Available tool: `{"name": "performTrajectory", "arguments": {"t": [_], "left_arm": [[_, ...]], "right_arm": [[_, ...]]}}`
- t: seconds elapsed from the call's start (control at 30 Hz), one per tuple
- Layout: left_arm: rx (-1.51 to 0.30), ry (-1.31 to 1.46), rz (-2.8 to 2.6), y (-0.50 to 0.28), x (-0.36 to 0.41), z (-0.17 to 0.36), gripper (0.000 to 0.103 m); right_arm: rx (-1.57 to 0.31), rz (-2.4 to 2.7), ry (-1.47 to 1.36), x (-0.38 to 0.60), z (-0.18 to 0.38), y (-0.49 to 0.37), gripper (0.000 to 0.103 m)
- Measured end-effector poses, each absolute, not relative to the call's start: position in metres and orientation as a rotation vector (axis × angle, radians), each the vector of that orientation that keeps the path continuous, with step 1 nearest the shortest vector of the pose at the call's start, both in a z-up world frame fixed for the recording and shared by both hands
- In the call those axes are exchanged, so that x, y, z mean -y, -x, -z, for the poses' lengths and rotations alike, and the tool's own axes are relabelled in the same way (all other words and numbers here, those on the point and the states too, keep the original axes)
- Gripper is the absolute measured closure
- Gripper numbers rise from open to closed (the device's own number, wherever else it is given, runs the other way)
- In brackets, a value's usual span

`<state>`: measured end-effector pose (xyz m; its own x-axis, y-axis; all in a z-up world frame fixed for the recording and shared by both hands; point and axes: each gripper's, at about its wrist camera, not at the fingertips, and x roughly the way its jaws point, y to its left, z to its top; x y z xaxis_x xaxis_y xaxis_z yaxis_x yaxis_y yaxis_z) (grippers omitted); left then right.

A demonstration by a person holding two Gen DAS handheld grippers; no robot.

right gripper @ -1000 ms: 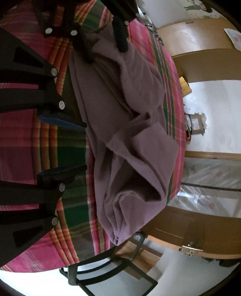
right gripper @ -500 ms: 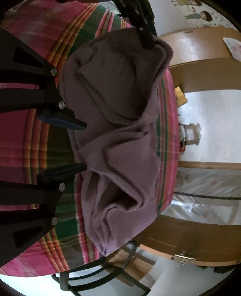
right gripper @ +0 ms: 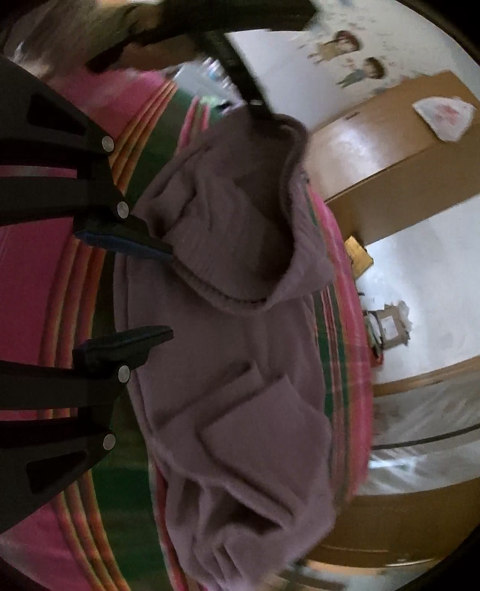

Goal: Fold clothes

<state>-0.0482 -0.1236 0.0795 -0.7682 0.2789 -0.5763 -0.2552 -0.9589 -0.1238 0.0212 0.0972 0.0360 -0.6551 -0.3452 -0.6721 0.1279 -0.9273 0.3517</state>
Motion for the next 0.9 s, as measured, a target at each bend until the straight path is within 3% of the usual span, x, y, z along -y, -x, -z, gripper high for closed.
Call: {"name": "performTrajectory", "arguments": {"t": [0.13,0.3,0.37,0.63,0.7,0.77,0.9], "left_arm": [[0.143,0.916,-2.729,0.038,0.146,-0.077,0.073],[0.183,0.972,-2.719,0.023,0.159,-0.066,0.073],[0.196,0.994,-2.708,0.017,0.164,-0.061,0.073],[0.242,1.078,-2.679,0.005,0.174,-0.044,0.073],[0.251,1.093,-2.673,0.004,0.175,-0.042,0.073],[0.252,1.117,-2.665,0.003,0.176,-0.038,0.073],[0.235,1.158,-2.652,0.001,0.175,-0.029,0.073]], "right_arm": [[0.528,2.52,-1.111,-0.094,-0.036,-0.015,0.06],[0.484,2.48,-1.119,-0.077,-0.039,-0.01,0.056],[0.475,2.455,-1.122,-0.069,-0.039,-0.003,0.048],[0.427,2.401,-1.166,-0.039,-0.029,0.016,0.048],[0.425,2.395,-1.161,-0.036,-0.03,0.021,0.048],[0.407,2.389,-1.154,-0.03,-0.032,0.028,0.057],[0.341,2.395,-1.123,-0.022,-0.038,0.035,0.064]]}}
